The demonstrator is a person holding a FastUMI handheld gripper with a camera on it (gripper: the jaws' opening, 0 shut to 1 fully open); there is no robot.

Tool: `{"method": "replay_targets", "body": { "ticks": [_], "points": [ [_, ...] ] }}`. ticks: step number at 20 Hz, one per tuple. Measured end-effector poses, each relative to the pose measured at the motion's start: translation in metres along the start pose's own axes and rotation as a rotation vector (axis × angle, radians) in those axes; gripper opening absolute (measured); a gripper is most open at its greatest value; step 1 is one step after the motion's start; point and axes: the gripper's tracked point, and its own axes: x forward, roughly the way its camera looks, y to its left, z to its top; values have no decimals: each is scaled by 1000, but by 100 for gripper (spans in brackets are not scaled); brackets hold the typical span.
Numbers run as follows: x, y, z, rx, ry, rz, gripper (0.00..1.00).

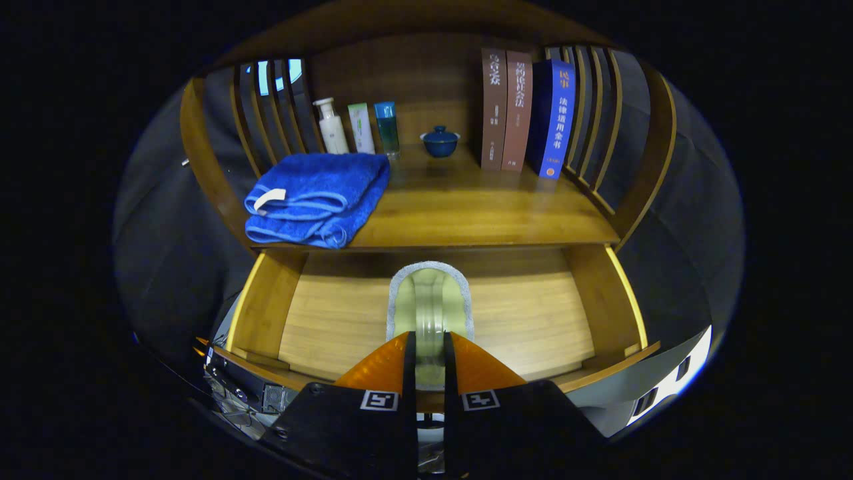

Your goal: Pull open the drawer, take out the items inside it, and place them on the countertop above the cabinet.

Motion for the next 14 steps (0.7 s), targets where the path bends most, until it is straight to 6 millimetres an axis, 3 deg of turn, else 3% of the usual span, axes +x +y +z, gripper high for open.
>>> {"method": "replay_targets", "body": {
  "ticks": [6, 11, 14],
  "points": [
    [16, 0, 64, -2, -1, -1, 20],
    [56, 1, 103, 1, 34, -3, 20],
    [81, 1, 112, 7, 61, -5, 20]
  ]
}}
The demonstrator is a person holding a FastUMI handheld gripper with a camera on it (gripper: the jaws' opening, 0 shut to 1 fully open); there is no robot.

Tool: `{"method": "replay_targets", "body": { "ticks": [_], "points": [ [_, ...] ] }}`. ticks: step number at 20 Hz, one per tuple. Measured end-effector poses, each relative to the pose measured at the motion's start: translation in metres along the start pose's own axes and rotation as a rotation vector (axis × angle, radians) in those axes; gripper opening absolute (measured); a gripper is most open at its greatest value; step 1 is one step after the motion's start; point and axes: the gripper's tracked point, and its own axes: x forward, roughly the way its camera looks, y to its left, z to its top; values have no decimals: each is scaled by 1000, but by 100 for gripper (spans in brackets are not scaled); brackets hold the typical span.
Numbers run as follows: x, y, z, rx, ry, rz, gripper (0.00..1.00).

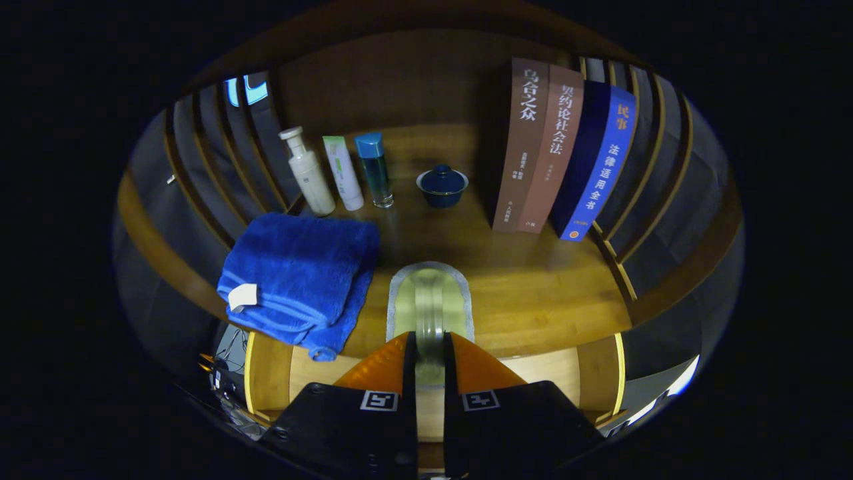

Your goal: Pull open the drawer, take out the items inside it, and place them on the countertop above the cabinet.

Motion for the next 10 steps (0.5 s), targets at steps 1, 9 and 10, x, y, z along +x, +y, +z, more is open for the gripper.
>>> {"method": "replay_targets", "body": {
  "ticks": [1, 9, 10],
  "points": [
    [6, 0, 3, -2, 9, 0, 20],
    [32, -6, 18, -4, 27, -27, 20],
    [33, -6, 20, -4, 26, -28, 20]
  ]
}}
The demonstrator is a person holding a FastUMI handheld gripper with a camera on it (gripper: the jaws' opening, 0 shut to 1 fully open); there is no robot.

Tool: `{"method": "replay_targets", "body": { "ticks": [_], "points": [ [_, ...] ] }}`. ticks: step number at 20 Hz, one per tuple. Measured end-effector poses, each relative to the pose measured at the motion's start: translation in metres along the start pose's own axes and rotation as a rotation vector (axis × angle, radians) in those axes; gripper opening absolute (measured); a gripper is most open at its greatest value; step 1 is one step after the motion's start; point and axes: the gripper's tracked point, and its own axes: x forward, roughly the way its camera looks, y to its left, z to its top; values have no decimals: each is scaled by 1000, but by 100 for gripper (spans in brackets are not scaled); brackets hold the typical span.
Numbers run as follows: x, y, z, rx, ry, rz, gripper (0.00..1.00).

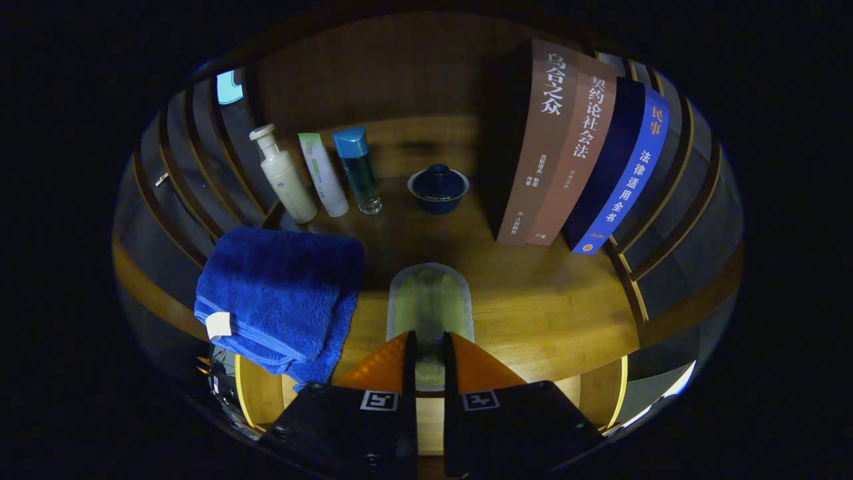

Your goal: Pull open the drawer, take out the items inside it, and place them on the countertop above the cabinet.

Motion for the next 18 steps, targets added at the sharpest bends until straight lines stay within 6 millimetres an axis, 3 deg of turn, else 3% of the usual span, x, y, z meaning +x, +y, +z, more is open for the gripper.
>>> {"method": "replay_targets", "body": {
  "ticks": [8, 15, 18],
  "points": [
    [4, -3, -5, 29, 11, 9, 31],
    [4, -8, -11, 13, -5, -8, 92],
    [-2, -6, -11, -6, -28, -8, 100]
  ]
}}
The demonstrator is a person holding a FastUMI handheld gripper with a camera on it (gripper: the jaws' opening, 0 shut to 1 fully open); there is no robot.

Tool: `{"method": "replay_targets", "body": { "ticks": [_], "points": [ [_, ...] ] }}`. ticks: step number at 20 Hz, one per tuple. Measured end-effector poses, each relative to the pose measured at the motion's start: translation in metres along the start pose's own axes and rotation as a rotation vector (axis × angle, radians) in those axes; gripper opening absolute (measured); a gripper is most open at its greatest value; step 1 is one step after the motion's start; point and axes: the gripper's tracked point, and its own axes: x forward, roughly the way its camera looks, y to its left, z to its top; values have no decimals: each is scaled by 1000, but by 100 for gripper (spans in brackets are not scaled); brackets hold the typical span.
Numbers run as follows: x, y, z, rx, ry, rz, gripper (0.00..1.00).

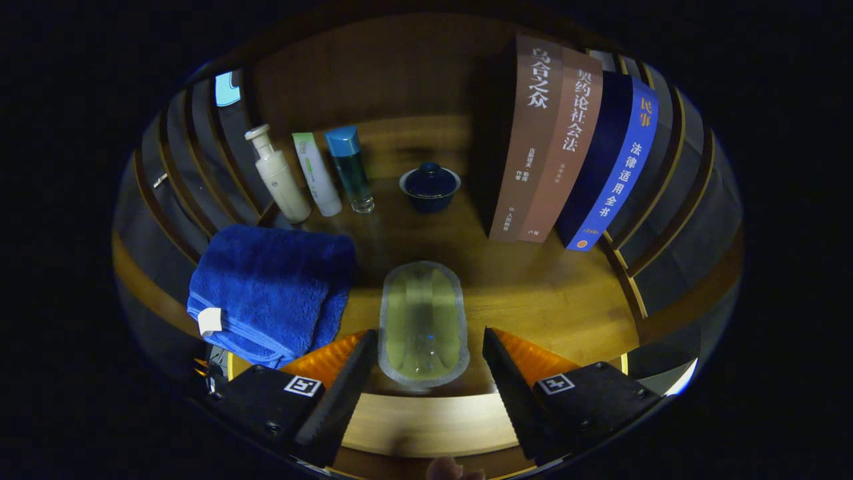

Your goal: Pull open the drawer, take out the items inside it, and place them on the countertop above the cabinet.

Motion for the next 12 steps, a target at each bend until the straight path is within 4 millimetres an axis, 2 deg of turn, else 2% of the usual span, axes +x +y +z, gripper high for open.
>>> {"method": "replay_targets", "body": {
  "ticks": [4, 8, 12],
  "points": [
    [-18, 4, 2, -13, -59, 3, 100],
    [-53, 7, 4, -37, -175, 4, 100],
    [-96, 13, -16, -45, -324, 18, 100]
  ]
}}
